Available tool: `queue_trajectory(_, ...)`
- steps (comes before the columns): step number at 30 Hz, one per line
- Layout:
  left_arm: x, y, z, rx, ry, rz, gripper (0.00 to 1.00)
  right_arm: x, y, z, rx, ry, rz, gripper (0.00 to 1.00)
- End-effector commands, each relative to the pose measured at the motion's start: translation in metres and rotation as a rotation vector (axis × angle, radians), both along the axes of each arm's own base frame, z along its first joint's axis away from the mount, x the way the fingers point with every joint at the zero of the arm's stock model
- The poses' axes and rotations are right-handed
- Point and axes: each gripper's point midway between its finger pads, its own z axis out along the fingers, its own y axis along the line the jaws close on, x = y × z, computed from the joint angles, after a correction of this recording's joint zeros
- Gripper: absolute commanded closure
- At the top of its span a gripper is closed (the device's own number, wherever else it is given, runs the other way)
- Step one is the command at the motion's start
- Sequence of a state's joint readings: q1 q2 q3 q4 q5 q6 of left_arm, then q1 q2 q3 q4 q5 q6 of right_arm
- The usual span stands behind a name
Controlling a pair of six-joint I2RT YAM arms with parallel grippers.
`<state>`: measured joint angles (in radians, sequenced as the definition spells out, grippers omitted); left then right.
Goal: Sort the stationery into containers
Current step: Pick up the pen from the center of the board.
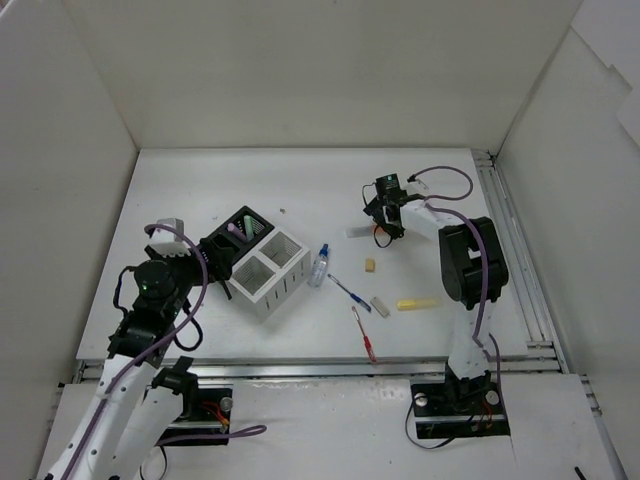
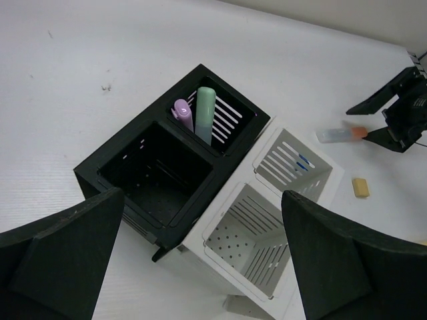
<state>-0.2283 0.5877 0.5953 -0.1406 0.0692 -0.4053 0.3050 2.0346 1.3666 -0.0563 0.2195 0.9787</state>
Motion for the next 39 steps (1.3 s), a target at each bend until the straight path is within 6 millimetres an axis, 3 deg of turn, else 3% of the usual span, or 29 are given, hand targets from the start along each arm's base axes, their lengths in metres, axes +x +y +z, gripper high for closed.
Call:
queue_trajectory(1, -0.001, 0.011, 0.023, -0.014, -0.058, 0.063, 0.0, 0.012, 0.006, 0.012, 0.022, -0.037, -0.019, 0.4)
queue_trajectory(2, -0.002, 0.011, 0.023, -0.015, -0.06, 0.063, 0.0, 0.011, 0.008, 0.011, 0.026, -0.031, -0.013, 0.48)
queue_trajectory(4, -0.006, 0.012, 0.025, -0.017, -0.075, 0.062, 0.0, 0.005, 0.012, 0.007, 0.028, -0.004, 0.012, 0.5)
queue_trajectory(10, -0.012, 0.026, 0.026, -0.018, -0.093, 0.136, 0.0, -0.018, 0.008, 0.005, -0.022, 0.084, 0.032, 0.36)
queue_trajectory(15, -0.016, 0.031, 0.025, -0.012, -0.087, 0.161, 0.0, -0.023, 0.019, 0.016, -0.014, 0.115, 0.067, 0.35)
queue_trajectory(23, -0.025, 0.033, 0.033, -0.038, -0.111, 0.167, 0.0, -0.016, 0.038, 0.006, 0.021, 0.166, 0.063, 0.37)
queue_trajectory(33, -0.033, 0.038, 0.036, -0.058, -0.144, 0.188, 0.0, -0.018, 0.014, -0.013, -0.012, 0.217, -0.02, 0.44)
queue_trajectory(38, -0.035, 0.038, 0.038, -0.064, -0.152, 0.186, 0.0, -0.01, -0.001, -0.012, -0.049, 0.208, -0.037, 0.57)
queue_trajectory(39, -0.035, 0.038, 0.038, -0.066, -0.152, 0.186, 0.0, -0.007, -0.005, -0.011, -0.051, 0.205, -0.039, 0.65)
